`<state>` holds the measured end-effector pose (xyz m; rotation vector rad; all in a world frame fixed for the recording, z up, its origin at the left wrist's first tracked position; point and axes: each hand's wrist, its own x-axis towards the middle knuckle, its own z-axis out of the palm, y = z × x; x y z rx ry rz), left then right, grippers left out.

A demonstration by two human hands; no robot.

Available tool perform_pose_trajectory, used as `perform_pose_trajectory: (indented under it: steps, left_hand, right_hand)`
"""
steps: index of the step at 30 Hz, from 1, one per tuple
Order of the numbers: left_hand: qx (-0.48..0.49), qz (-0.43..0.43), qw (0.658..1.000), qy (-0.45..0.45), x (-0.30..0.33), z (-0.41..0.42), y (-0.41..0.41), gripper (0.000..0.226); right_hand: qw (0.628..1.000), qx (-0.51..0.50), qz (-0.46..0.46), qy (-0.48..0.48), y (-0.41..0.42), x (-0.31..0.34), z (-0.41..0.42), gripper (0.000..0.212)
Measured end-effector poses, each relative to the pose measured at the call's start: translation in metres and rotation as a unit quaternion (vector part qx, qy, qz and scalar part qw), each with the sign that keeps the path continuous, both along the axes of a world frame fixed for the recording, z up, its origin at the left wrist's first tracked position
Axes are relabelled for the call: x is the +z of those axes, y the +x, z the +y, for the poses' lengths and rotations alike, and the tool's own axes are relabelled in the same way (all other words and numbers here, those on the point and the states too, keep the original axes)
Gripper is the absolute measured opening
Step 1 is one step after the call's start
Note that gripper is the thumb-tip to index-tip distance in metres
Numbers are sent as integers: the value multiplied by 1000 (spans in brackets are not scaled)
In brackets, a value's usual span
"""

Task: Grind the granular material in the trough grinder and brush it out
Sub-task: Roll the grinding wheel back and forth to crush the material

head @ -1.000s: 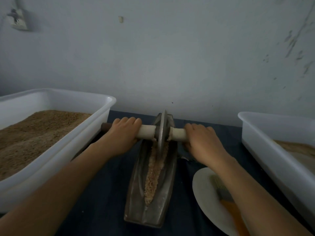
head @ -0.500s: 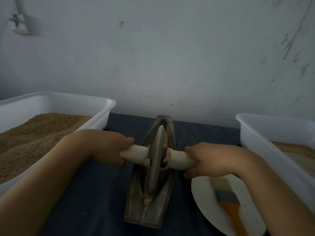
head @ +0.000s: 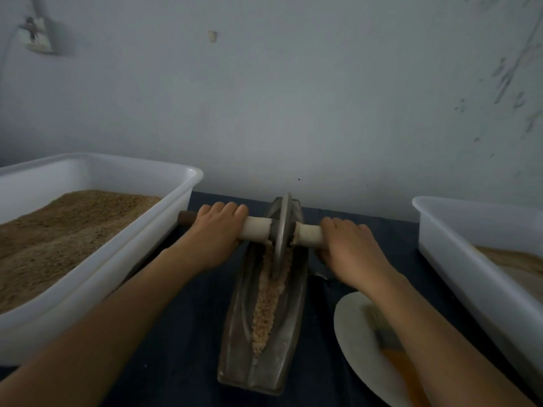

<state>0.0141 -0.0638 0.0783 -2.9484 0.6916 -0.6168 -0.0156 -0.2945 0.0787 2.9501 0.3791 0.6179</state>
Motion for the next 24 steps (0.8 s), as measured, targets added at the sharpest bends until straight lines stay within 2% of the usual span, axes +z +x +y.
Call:
perform_pose_trajectory:
  steps: [4, 8, 13, 16, 20, 24]
  left_hand:
    - [3, 23, 1000, 12, 2, 1, -1, 32]
    - [5, 139, 989, 51, 18, 4, -12, 37]
    - [-8, 343, 936, 74, 46, 10, -36, 37]
    - [-21, 403, 911, 84, 57, 16, -45, 27]
    - [-23, 415, 907, 64, 55, 18, -42, 25]
    - [-12, 356, 934, 44, 43, 12, -28, 29]
  right_hand:
    - [999, 7, 30, -15, -6, 4, 1, 23]
    - [989, 9, 144, -12, -22, 18, 4, 23]
    - [950, 11, 310, -12, -46, 47, 13, 31]
    - [926, 35, 377, 2, -59, 58, 12, 31]
    - [933, 38, 359, 2, -55, 56, 14, 27]
    - [962, 19, 272, 2, -35, 41, 11, 21]
